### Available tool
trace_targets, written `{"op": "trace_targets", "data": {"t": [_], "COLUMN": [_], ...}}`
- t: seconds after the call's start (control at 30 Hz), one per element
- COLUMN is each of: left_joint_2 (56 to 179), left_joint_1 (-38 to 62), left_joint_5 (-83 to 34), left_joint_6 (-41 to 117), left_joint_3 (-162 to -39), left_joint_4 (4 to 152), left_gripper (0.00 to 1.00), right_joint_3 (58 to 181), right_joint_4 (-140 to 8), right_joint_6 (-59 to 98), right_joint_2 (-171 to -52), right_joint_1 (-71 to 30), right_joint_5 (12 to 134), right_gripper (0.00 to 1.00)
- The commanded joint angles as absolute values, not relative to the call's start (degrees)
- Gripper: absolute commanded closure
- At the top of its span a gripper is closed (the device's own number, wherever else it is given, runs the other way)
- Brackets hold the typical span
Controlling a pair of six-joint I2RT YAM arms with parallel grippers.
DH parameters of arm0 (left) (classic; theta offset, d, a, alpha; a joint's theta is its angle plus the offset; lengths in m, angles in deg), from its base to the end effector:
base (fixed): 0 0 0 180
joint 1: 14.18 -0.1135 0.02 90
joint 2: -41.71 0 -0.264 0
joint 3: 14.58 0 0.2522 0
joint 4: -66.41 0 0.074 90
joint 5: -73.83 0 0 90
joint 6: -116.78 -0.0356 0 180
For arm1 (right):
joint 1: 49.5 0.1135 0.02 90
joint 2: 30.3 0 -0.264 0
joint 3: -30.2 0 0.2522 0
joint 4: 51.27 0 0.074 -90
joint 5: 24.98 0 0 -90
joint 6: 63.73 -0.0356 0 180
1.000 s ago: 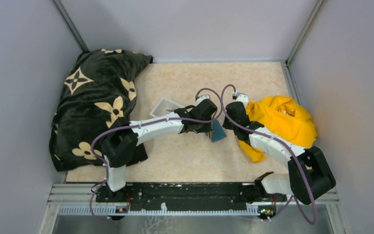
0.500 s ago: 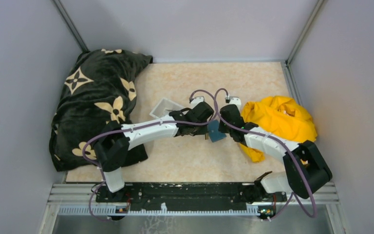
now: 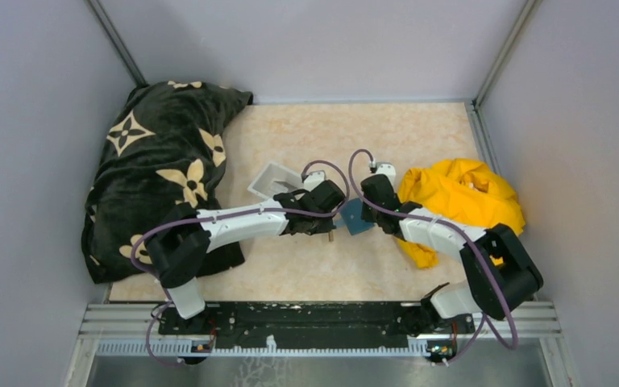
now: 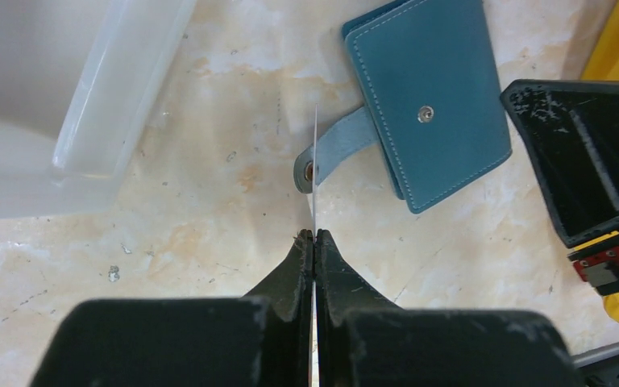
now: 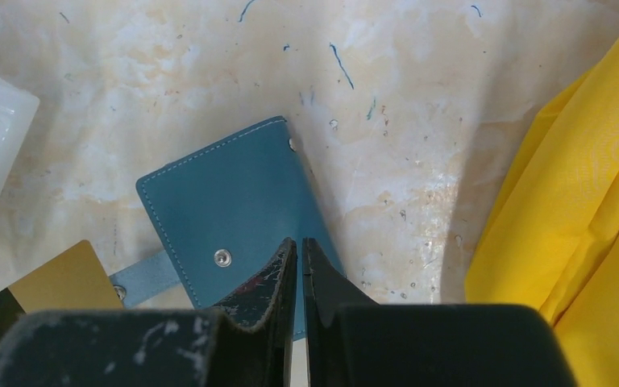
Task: Put the credit cards into the card holder
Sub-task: Open the card holder at the center of the board.
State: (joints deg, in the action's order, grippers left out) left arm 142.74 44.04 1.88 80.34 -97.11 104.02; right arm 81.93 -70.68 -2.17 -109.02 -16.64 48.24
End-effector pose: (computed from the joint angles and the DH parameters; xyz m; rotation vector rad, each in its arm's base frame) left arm 0.2041 -0.3086 0.2031 -0.0194 2.5288 -0.4122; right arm 0.2304 0.1366 0.1797 0.0477 2.3435 0.1802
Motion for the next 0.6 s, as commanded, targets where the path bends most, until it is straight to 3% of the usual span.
{"op": "trace_targets", "data": {"t": [0.0,0.57], "left_joint_2": [139.8,138.0], "left_joint_1": [44.4,43.4], "left_joint_5": [3.2,3.5], "left_joint_6": [83.0,88.1], "left_joint_3": [-94.6,-88.2], "left_joint_4": [100.5,93.4], "left_gripper": [1.0,1.0], "right_joint_3": [85.7,87.9], "right_joint_4": [-70.4,-70.6], "right_joint_6": [-0.8,1.5], "right_joint_2": [-109.6,-115.0], "right_joint_1": [-16.3,-20.0], "right_joint_5": [45.2,44.0], "right_gripper": [0.92,0.92]}}
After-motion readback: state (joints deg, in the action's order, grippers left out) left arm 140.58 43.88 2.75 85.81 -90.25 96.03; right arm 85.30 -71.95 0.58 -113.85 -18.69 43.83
